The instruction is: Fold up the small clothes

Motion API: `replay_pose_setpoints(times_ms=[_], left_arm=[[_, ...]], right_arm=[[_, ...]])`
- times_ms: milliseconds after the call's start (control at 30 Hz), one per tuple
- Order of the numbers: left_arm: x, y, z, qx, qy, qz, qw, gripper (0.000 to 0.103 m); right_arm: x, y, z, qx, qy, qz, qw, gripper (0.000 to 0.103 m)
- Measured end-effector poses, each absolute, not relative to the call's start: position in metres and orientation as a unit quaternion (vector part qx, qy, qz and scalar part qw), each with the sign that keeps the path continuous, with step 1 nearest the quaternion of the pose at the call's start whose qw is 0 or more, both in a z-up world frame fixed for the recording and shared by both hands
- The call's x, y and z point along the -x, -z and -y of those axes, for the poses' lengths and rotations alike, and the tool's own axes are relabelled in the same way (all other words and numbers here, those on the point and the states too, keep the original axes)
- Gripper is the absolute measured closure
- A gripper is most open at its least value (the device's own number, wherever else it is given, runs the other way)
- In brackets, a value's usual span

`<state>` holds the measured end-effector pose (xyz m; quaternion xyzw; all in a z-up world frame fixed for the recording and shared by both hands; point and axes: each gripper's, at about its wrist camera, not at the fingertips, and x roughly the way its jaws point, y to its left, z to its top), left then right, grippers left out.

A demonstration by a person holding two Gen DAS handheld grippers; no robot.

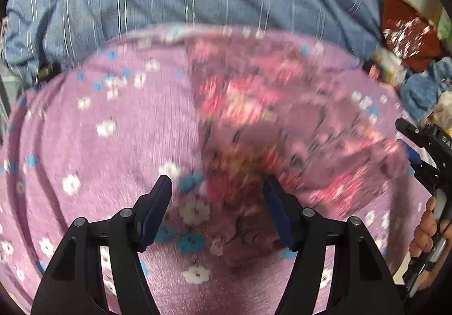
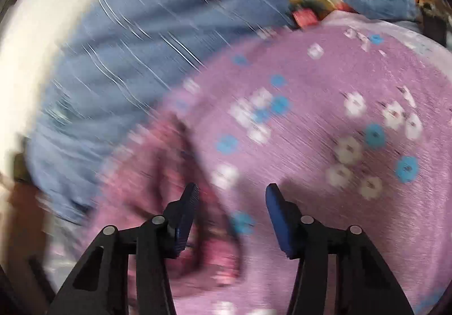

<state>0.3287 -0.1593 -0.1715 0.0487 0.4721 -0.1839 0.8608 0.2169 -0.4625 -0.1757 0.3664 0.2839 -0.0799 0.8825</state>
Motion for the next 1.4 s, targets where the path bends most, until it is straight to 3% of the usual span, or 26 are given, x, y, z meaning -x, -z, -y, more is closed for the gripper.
replay_pose_setpoints(times_ms=[133,233,300,333,400,533,600,733,933,1000,1167,1400], left_arm=[[-0.338,0.15,0.172,-0.057,0.182,-0.436,0.879,0.036],[-0.352,0.162,0.183,-0.081,0.167,-0.449,0.874,0.036],[-0.36,0.184,0.188,-0.091,0.159,-0.482,0.857,0.036],[-0.36,0.192,0.188,-0.087,0.163,-0.495,0.849,0.036],[-0.358,0.198,0.184,-0.074,0.173,-0.497,0.847,0.036],[-0.36,0.188,0.176,-0.056,0.188,-0.494,0.847,0.036],[-0.359,0.177,0.171,-0.044,0.193,-0.469,0.861,0.036],[-0.364,0.17,0.168,-0.053,0.171,-0.434,0.883,0.034],[-0.398,0.207,0.178,-0.065,0.175,-0.483,0.855,0.029],[-0.404,0.212,0.177,-0.064,0.181,-0.486,0.852,0.019],[-0.403,0.2,0.162,-0.046,0.188,-0.473,0.859,0.019],[-0.396,0.157,0.137,-0.022,0.151,-0.406,0.901,0.019]], right_arm=[[-0.227,0.156,0.422,-0.335,-0.027,-0.255,0.907,0.061],[-0.244,0.158,0.385,-0.274,-0.057,-0.298,0.913,0.071],[-0.26,0.179,0.374,-0.242,-0.043,-0.374,0.894,0.077],[-0.267,0.194,0.375,-0.24,-0.033,-0.414,0.878,0.082],[-0.27,0.209,0.387,-0.279,-0.039,-0.439,0.853,0.102],[-0.264,0.196,0.399,-0.299,-0.047,-0.414,0.858,0.102],[-0.262,0.18,0.396,-0.282,-0.047,-0.375,0.882,0.092],[-0.285,0.156,0.389,-0.273,-0.053,-0.329,0.903,0.093],[-0.347,0.178,0.375,-0.278,-0.01,-0.388,0.879,0.092],[-0.367,0.196,0.373,-0.263,0.015,-0.42,0.869,0.095],[-0.362,0.187,0.374,-0.262,0.031,-0.398,0.879,0.095],[-0.339,0.14,0.337,-0.144,0.083,-0.348,0.923,0.078]])
